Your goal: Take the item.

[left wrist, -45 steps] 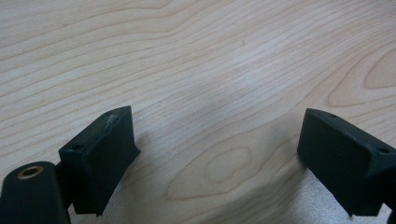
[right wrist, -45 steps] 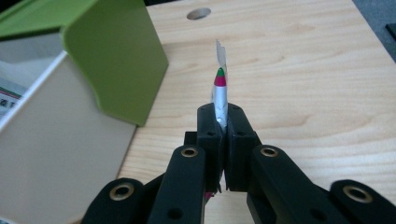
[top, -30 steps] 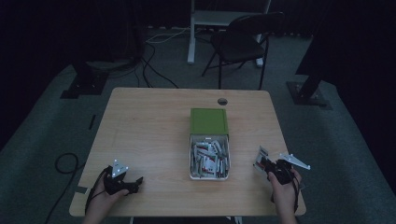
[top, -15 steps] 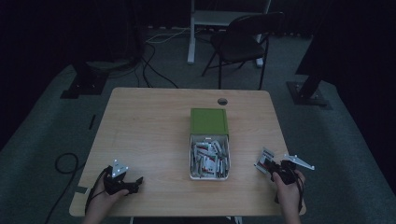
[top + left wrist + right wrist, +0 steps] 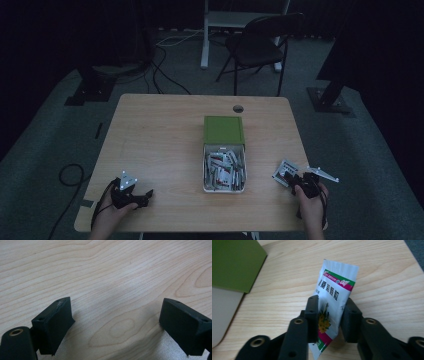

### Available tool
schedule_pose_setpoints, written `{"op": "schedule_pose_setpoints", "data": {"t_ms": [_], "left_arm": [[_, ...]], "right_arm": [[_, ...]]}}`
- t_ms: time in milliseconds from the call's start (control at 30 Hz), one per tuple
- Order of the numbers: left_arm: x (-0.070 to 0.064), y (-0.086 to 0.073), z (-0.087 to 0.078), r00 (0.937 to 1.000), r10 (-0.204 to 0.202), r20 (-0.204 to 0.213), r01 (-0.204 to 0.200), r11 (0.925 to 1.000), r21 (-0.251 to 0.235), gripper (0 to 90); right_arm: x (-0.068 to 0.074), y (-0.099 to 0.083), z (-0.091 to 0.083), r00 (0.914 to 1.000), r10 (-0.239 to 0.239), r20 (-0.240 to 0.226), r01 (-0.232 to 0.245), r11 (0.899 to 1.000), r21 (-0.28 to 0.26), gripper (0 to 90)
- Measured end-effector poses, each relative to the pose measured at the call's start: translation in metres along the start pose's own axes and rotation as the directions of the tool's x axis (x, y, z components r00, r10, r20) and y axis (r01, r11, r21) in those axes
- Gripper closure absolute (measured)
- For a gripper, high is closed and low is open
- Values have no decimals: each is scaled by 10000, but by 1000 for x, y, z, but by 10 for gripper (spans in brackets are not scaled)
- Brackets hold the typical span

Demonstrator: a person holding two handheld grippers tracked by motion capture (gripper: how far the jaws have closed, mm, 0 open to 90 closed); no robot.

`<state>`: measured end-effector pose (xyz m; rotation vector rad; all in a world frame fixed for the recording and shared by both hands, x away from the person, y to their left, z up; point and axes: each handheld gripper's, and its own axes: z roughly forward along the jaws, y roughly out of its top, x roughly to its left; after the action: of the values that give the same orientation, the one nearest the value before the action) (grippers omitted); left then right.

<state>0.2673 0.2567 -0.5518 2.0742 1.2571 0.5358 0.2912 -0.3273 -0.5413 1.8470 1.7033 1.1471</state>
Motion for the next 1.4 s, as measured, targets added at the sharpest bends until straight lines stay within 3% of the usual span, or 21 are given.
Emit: {"op": "schedule_pose_setpoints", "data": {"t_ms": [333, 600, 967, 1000, 1067, 1167, 1400], "left_arm": [[0, 0, 0, 10000, -4, -7, 4, 10000, 2, 121], [0, 0, 0, 10000, -2, -1, 2, 10000, 0, 120], [0, 0, 0, 10000, -1, -1, 1, 10000, 1, 121], [0, 0, 0, 10000, -1, -3, 1, 10000, 3, 121], [0, 0, 0, 10000, 1, -1, -1, 10000, 2, 121], [0, 0, 0, 10000, 0, 0, 0, 10000, -1, 121], [0, 0, 0, 10000, -1, -1, 1, 10000, 1, 121]], "right_arm": [[-10, -4, -1, 9998, -196, 61, 196, 9998, -59, 525], [-13, -5, -7, 9987, -399, 311, 401, 9992, -85, 491], [-5, -8, -17, 9942, -895, 589, 926, 9943, -519, 426], [-3, -7, -17, 9965, -804, 212, 816, 9948, -611, 419], [-1, -6, -17, 9970, -769, -86, 761, 9944, -729, 420], [3, -5, -17, 9963, -803, -294, 780, 9943, -733, 419], [16, -4, -13, 9858, -1444, -854, 1387, 9879, -688, 413]]}}
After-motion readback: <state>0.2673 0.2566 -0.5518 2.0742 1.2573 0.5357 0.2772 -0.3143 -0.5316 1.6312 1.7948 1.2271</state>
